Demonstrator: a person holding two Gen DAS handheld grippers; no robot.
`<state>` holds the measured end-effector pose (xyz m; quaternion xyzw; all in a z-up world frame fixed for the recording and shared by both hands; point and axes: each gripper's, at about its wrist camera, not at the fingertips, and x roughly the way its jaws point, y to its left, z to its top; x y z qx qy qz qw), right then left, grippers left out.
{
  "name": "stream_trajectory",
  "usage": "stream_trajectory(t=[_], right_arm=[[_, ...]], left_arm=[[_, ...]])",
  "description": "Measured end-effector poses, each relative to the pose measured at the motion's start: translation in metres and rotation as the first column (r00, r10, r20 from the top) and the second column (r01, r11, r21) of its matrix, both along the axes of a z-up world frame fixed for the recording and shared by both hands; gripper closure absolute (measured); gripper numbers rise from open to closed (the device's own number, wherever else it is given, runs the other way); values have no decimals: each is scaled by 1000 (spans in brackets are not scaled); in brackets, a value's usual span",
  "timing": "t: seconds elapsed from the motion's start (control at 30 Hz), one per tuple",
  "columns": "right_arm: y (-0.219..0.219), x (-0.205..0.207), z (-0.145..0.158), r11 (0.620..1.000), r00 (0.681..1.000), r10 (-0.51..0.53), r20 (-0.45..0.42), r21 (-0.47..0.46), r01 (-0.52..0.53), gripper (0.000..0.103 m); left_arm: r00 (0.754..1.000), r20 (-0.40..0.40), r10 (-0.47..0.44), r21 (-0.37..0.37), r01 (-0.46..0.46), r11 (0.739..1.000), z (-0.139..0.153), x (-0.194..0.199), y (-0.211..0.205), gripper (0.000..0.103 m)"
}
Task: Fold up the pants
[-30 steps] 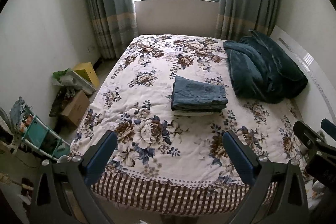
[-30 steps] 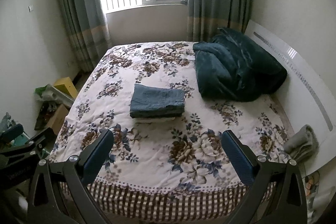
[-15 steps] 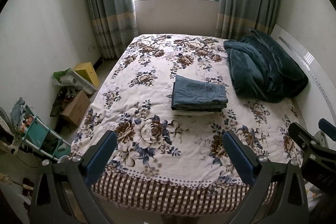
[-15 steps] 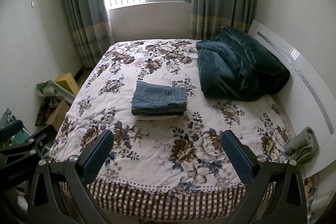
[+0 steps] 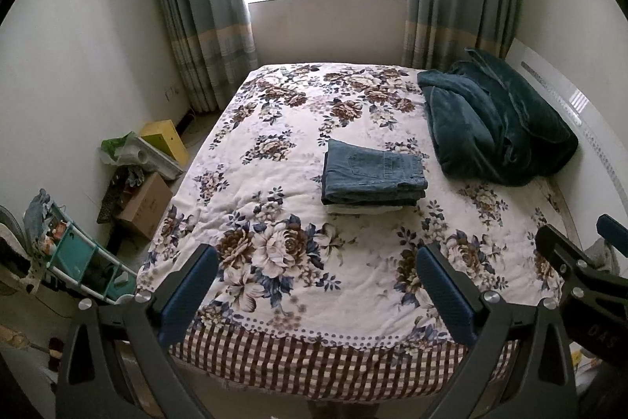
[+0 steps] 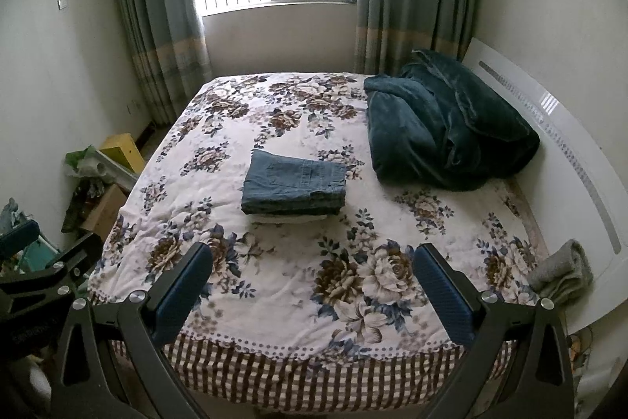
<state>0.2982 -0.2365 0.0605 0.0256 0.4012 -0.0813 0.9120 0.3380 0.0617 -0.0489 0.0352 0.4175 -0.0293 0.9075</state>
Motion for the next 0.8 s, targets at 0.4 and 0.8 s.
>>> stream_trajectory(t=[0.4,0.8], right_arm=[[-7,1,2,1000,1000,-27,10,1,27,0],[-7,-3,2,1000,1000,-30,7,5,30,0]], left_arm=[[1000,9,-4,1,4,1000,-1,1,-2,0],[1000,13,-11,6,10,1000,1,2,-7,0]])
